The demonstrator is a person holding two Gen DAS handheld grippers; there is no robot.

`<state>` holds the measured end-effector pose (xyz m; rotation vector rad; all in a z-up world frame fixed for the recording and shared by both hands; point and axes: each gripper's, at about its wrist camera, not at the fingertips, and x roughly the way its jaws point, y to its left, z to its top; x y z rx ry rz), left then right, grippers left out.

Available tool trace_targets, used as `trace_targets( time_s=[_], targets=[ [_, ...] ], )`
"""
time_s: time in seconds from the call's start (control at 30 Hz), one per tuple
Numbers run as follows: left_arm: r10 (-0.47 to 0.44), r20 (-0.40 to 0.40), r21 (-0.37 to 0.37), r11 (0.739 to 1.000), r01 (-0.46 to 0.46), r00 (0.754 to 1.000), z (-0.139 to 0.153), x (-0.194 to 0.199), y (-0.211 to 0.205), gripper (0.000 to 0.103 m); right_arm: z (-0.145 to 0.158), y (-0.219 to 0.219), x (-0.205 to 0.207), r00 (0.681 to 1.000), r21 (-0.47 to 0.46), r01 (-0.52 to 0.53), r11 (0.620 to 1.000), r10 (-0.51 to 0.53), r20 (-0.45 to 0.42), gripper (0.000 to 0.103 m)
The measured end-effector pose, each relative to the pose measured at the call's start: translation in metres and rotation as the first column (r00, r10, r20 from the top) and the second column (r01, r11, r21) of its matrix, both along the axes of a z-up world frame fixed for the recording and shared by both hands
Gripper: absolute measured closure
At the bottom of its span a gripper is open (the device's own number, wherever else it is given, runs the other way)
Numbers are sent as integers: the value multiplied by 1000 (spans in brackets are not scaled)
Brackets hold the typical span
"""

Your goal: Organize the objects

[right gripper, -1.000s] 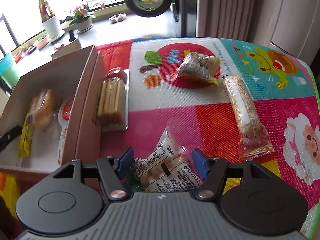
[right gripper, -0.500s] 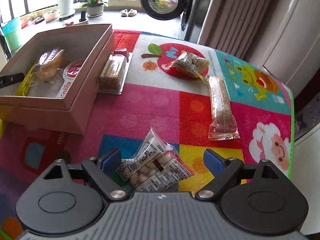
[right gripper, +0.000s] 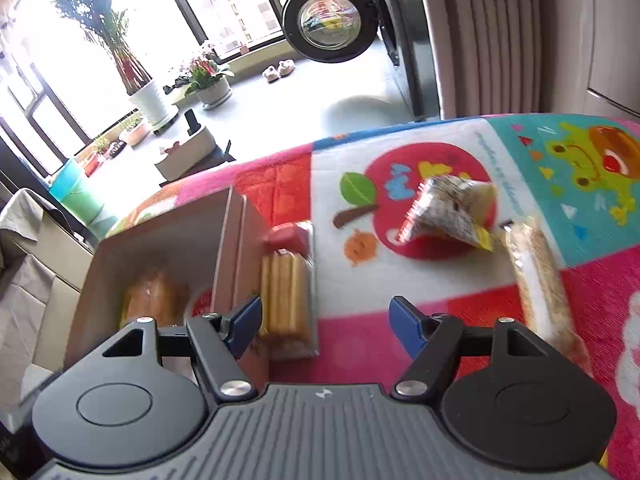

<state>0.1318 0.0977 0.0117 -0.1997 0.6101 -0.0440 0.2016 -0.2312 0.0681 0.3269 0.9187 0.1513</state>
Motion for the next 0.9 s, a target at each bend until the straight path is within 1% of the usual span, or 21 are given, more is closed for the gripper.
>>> trace_targets(
  time_s=[0.1, 0.13, 0.17, 0.23, 0.27, 0.3, 0.37, 0.43, 0.47, 0.57, 0.67, 0.7, 0.77, 0.8, 0.83, 0.87, 0.9],
  targets=[
    [0, 0, 0, 1000, 0, 1000, 0, 0, 0, 88, -5, 9, 38, 1000, 7, 12, 1000, -12, 4, 34],
    [0, 0, 0, 1000, 0, 1000, 0, 0, 0, 88, -9, 11, 50, 1000, 9, 23, 1000, -23, -5, 36],
    [0, 0, 0, 1000, 0, 1000, 0, 0, 0, 88, -14, 12, 61, 999, 15, 34, 999, -34, -20, 38],
    [0, 0, 0, 1000, 0, 1000, 0, 0, 0, 88, -27, 12, 81, 997, 32, 61, 998, -60, -58, 51],
    [0, 0, 0, 1000, 0, 1000, 0, 0, 0, 88, -33, 13, 89, 995, 35, 69, 997, -66, -80, 54],
    [0, -1, -1, 1000, 0, 1000, 0, 0, 0, 88, -37, 13, 92, 995, 44, 71, 996, -68, -76, 53],
    [-1, -2, -3, 1000, 1, 1000, 0, 0, 0, 88, -35, 19, 91, 997, 18, 26, 999, -25, -67, 53],
    [-2, -3, -4, 1000, 2, 1000, -1, -1, 0, 88, -34, 22, 82, 996, 13, -36, 999, 37, -86, 54],
    [-2, -4, -6, 1000, 2, 1000, -1, 0, 2, 88, -33, 21, 76, 994, -1, -51, 999, 51, -96, 54],
    [-3, -5, -12, 1000, 3, 1000, -1, -1, 3, 88, -29, 18, 54, 988, -62, -119, 991, 113, -101, 54],
    [-2, -5, -12, 1000, 2, 1000, -1, -1, 3, 87, -22, 7, 29, 986, -147, -131, 980, 114, -119, 54],
    [-3, -5, -11, 1000, 2, 1000, -1, -1, 3, 87, -19, 5, 22, 988, -202, -126, 971, 104, -116, 54],
    [-2, -5, -11, 1000, 2, 1000, -1, -1, 3, 87, -11, 5, 6, 995, -391, -93, 916, 69, -76, 54],
    [-2, -5, -12, 1000, 2, 1000, -1, -1, 3, 87, -7, 4, -2, 997, -461, -69, 885, 53, -48, 54],
    [-3, -5, -12, 1000, 3, 1000, -1, -1, 3, 87, -3, -3, -8, 998, -419, -65, 906, 49, -50, 54],
    [-3, -6, -13, 1000, 3, 1000, -1, -1, 3, 87, 1, -11, -14, 997, -320, -61, 945, 42, -69, 54],
    [-3, -6, -14, 1000, 3, 1000, -1, -1, 3, 87, 2, -18, -18, 996, -219, -48, 975, 29, -88, 54]
  ],
)
